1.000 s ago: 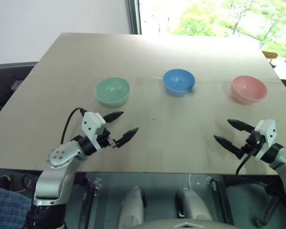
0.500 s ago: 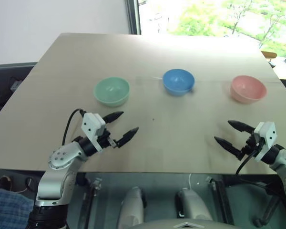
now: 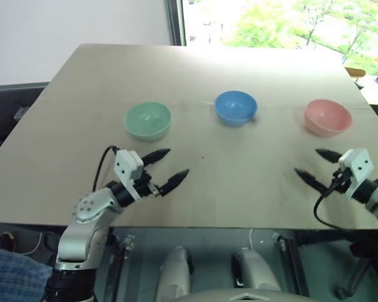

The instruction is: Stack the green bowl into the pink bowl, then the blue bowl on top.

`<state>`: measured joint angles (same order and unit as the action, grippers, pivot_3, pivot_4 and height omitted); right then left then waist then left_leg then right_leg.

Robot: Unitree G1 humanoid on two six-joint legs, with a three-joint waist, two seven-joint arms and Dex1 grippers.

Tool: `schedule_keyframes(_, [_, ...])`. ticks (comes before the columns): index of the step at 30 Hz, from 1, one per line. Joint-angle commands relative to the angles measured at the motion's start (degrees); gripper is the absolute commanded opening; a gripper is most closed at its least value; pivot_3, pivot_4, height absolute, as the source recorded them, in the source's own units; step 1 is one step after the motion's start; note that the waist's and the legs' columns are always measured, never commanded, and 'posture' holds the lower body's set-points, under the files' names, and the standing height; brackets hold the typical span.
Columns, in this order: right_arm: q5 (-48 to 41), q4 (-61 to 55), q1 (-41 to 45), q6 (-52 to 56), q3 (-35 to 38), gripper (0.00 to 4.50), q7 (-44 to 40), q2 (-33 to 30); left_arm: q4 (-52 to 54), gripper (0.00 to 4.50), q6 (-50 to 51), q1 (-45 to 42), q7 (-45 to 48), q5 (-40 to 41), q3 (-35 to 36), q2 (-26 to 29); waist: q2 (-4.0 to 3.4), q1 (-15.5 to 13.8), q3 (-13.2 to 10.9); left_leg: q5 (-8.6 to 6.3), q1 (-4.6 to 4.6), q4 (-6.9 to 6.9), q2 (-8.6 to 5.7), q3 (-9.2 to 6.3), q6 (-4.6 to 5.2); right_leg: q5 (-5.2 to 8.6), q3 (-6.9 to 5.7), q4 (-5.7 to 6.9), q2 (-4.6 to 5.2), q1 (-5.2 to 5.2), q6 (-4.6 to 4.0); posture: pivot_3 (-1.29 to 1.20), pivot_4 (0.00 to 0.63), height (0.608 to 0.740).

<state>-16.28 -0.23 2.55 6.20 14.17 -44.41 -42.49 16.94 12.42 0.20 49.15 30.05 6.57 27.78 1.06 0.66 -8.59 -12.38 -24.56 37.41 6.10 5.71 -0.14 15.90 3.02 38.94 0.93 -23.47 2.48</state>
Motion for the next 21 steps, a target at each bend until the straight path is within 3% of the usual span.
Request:
schedule_keyframes(1, [4.8,6.8,5.0,-2.9,0.8,4.49,1.0,-4.4,3.9,4.5,2.2,-1.6,1.6,5.6,0.1,-0.3,0.0,0.0,0.0,0.0,0.0,-0.01,0.0,-0.02,0.0,0.0,-0.01,0.0,-0.01,0.01,0.0,0.0,0.15,0.74])
schedule_keyframes(9, [17.4,29.7,22.2,-11.3,-8.4,4.49,0.3,-11.0,4.4,4.5,1.1,-8.0,0.1,6.0,-2.7,-4.1,-0.03,0.2,0.0,0.0,0.06,0.02,-0.01,0.05,0.0,-0.01,0.07,-0.01,-0.01,0.03,0.01,0.0,0.15,0.74])
schedule_keyframes(21, [34.3,60.9,47.6,-21.9,-23.6,4.49,4.4,-9.1,5.3,4.5,-0.2,-10.3,0.3,5.3,-5.8,-7.1,-0.06,0.2,0.0,0.07,0.05,-0.01,-0.01,0.14,-0.11,-0.01,0.15,-0.05,0.0,0.0,0.0,0.0,0.15,0.74])
